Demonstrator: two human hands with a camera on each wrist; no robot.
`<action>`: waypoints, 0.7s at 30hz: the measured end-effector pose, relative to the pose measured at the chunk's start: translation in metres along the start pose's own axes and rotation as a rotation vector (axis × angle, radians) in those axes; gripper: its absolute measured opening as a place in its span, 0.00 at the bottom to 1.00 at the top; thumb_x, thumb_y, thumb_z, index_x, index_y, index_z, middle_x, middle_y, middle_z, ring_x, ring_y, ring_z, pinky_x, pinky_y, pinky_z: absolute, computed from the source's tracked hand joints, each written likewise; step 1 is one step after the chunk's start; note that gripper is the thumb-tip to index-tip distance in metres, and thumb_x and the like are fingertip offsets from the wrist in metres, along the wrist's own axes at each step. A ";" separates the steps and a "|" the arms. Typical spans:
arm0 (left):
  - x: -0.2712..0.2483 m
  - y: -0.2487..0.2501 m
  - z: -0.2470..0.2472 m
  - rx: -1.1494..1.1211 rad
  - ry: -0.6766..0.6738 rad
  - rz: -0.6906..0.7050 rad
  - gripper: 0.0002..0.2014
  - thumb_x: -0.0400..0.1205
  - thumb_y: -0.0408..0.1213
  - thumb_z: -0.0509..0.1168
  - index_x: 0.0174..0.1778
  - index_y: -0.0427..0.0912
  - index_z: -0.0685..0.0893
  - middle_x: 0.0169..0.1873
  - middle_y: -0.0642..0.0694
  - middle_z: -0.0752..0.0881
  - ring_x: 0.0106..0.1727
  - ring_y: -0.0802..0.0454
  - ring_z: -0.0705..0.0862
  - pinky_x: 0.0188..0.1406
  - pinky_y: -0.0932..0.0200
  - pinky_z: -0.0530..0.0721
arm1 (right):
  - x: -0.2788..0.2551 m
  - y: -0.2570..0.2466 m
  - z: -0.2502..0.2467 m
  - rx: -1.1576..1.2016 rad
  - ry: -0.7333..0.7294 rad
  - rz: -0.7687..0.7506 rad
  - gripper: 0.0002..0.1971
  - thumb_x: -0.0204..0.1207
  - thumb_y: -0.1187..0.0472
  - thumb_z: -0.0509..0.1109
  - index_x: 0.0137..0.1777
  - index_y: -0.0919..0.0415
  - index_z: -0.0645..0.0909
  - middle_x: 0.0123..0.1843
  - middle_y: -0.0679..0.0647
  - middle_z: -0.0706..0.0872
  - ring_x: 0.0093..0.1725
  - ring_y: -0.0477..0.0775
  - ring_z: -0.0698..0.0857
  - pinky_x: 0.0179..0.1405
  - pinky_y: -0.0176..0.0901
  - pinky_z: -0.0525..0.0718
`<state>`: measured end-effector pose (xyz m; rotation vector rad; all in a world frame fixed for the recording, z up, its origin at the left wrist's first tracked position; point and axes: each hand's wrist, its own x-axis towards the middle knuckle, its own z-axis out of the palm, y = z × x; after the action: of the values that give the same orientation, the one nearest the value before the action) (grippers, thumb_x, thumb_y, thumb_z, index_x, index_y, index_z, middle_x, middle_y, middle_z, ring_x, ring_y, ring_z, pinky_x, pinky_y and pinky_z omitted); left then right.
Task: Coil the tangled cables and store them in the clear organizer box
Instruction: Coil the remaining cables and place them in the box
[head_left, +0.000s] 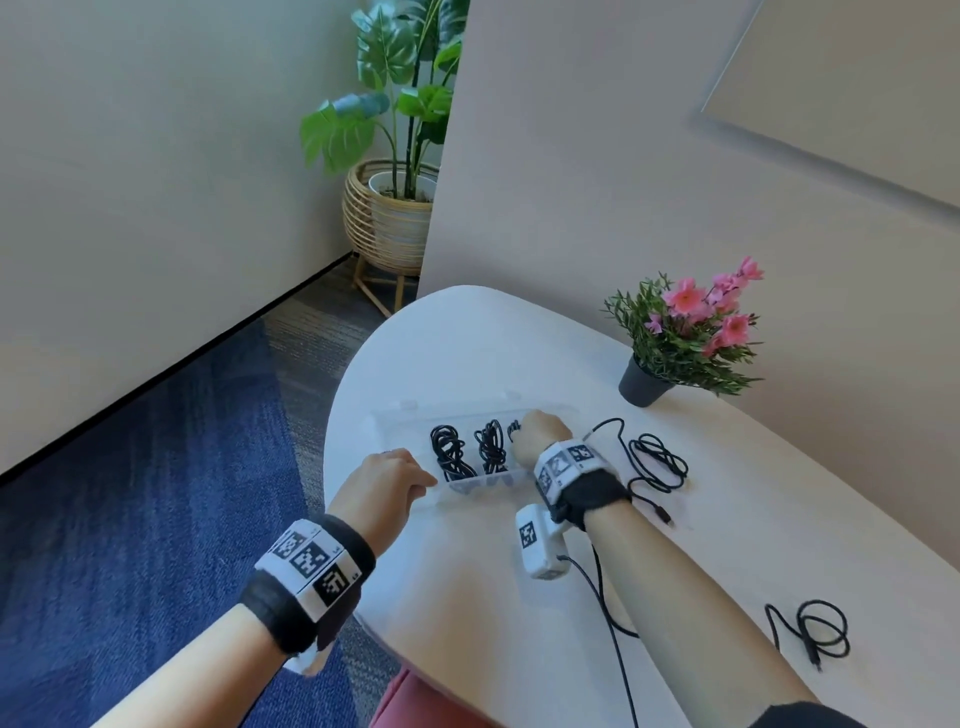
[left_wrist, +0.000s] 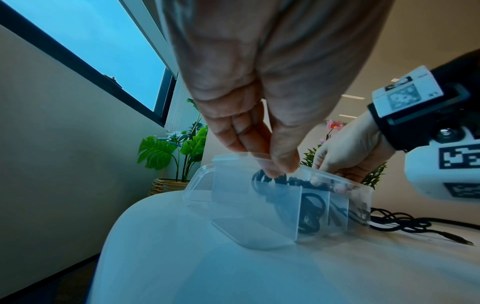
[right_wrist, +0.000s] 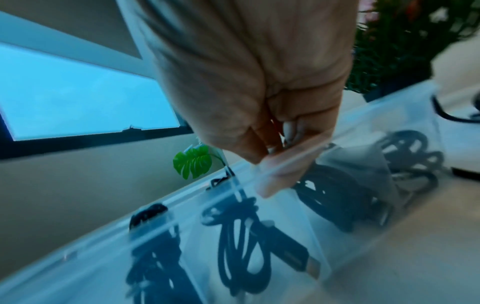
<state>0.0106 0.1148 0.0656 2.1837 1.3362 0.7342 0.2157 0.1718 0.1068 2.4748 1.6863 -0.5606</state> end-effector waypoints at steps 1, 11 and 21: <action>0.000 -0.001 0.000 0.003 0.005 0.010 0.09 0.78 0.28 0.68 0.49 0.43 0.91 0.44 0.44 0.89 0.44 0.46 0.87 0.48 0.58 0.82 | 0.003 0.003 0.000 0.024 -0.011 -0.012 0.07 0.80 0.67 0.61 0.45 0.67 0.80 0.53 0.61 0.87 0.53 0.61 0.86 0.48 0.46 0.84; -0.002 -0.003 0.003 -0.009 0.041 0.005 0.09 0.77 0.27 0.69 0.46 0.42 0.92 0.42 0.43 0.90 0.42 0.43 0.87 0.47 0.54 0.84 | -0.003 0.028 0.009 0.272 0.098 -0.119 0.23 0.77 0.60 0.69 0.21 0.58 0.68 0.20 0.51 0.76 0.39 0.57 0.91 0.24 0.33 0.76; 0.001 0.001 0.001 -0.001 -0.014 -0.049 0.09 0.78 0.27 0.67 0.49 0.41 0.91 0.46 0.41 0.89 0.46 0.41 0.86 0.51 0.49 0.83 | -0.014 0.015 0.024 0.107 0.332 -0.044 0.09 0.79 0.64 0.66 0.52 0.68 0.85 0.59 0.63 0.82 0.57 0.63 0.83 0.44 0.43 0.77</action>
<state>0.0122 0.1148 0.0662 2.1432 1.3767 0.6999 0.2193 0.1467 0.0872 2.7368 1.8713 -0.2582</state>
